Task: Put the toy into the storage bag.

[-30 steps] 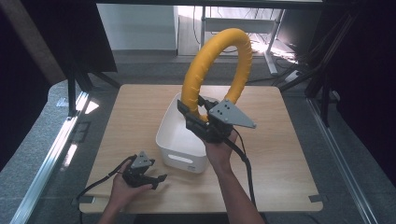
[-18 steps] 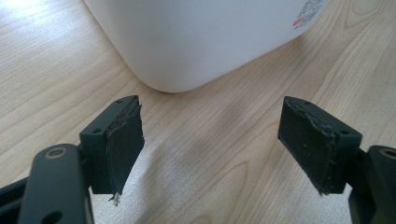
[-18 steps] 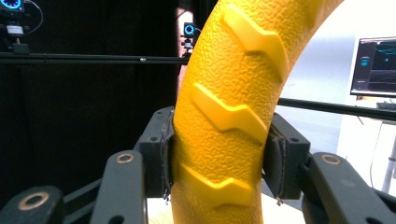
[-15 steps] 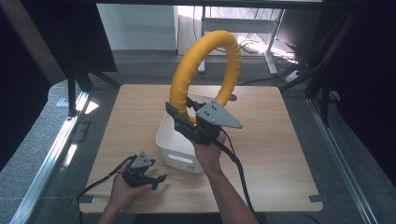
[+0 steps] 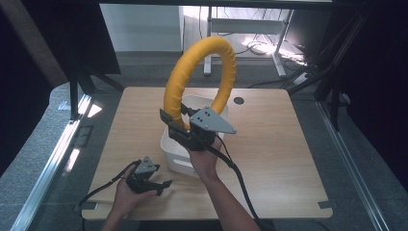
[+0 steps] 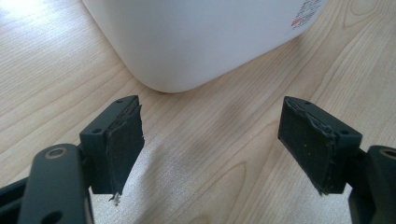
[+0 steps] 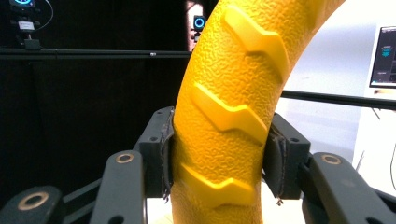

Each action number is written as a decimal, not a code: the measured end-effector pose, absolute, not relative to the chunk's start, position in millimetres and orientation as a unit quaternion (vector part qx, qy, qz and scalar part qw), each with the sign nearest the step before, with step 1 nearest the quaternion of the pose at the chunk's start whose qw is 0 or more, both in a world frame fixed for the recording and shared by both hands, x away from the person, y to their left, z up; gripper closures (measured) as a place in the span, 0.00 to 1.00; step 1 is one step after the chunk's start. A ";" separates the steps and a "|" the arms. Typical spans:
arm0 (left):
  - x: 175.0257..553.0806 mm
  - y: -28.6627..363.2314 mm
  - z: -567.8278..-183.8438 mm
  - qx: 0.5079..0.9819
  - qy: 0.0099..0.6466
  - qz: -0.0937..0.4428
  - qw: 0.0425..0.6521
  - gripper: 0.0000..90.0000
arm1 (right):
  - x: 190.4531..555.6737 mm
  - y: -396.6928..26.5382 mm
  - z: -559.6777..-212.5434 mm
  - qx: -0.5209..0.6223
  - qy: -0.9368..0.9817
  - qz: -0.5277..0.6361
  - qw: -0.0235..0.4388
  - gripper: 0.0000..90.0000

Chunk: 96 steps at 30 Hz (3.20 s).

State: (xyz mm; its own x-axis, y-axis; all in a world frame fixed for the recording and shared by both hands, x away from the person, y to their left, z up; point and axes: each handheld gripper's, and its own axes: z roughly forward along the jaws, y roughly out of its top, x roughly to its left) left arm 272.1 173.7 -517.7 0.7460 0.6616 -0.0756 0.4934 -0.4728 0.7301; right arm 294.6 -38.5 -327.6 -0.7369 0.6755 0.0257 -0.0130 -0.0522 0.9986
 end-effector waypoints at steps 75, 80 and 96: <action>271.8 172.3 -519.8 0.853 0.338 0.108 0.382 0.25 | 297.8 -4.5 -410.0 0.350 0.637 0.643 0.241 0.56; 271.6 172.2 -519.8 0.854 0.338 0.108 0.381 0.24 | 296.1 -3.1 -413.9 0.352 0.640 0.637 0.247 0.55; 271.7 171.3 -520.8 0.855 0.338 0.104 0.379 0.24 | 288.6 -4.6 -423.1 0.356 0.668 0.603 0.252 0.54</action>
State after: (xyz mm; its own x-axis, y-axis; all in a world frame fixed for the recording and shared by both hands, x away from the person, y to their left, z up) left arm 271.7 171.3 -520.8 0.7497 0.6572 -0.0783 0.4989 -0.4835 0.7193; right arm 288.6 -4.6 -423.1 -0.6196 0.7794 0.0932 0.1725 0.0193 0.9848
